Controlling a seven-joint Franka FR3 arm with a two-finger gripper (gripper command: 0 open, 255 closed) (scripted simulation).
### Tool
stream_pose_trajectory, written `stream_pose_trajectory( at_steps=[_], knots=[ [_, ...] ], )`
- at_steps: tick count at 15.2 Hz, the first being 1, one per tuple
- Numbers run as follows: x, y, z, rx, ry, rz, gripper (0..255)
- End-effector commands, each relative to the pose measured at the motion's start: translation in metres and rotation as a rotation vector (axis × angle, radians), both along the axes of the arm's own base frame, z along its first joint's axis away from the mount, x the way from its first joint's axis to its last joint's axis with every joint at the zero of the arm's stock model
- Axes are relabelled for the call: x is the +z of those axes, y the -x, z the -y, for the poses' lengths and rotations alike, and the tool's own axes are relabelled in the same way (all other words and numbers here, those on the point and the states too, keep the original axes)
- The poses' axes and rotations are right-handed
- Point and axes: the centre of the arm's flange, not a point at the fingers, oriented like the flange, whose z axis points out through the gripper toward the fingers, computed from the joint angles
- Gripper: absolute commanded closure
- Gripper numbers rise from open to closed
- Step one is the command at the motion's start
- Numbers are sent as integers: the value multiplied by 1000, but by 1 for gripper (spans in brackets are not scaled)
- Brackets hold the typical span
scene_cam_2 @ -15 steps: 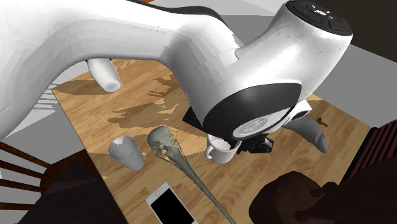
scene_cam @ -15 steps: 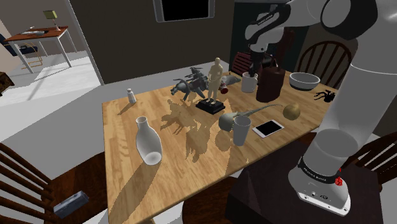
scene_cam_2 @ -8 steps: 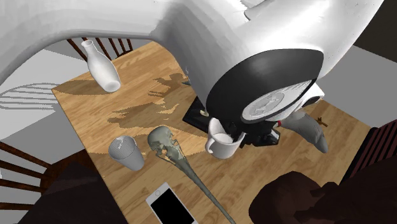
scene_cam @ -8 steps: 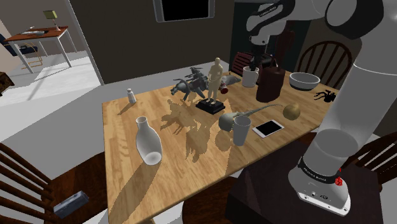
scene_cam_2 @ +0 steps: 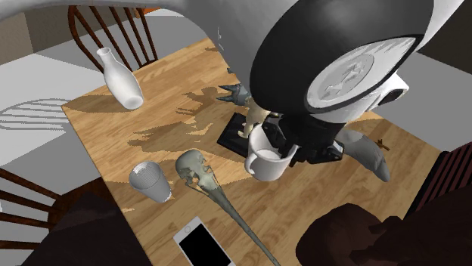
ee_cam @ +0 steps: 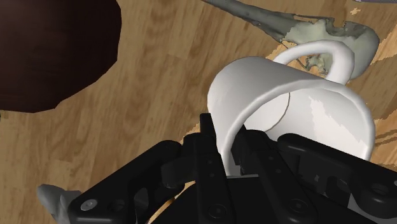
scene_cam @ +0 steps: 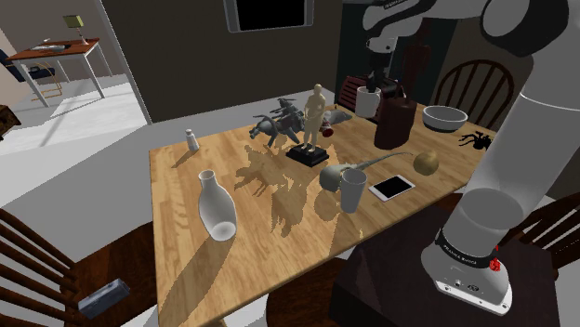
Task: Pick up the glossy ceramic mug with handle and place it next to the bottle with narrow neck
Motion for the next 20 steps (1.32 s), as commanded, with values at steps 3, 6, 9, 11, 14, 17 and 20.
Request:
stream_pose_trajectory(
  at_steps=[3,6,9,11,14,17,20],
  knots=[
    [20,0,0,0,0,0,255],
    [36,0,0,0,0,0,255],
    [52,0,0,0,0,0,255],
    [62,0,0,0,0,0,255],
    [78,0,0,0,0,0,255],
    [81,-11,-24,0,0,0,255],
    [81,-28,-59,0,0,0,255]
  ],
)
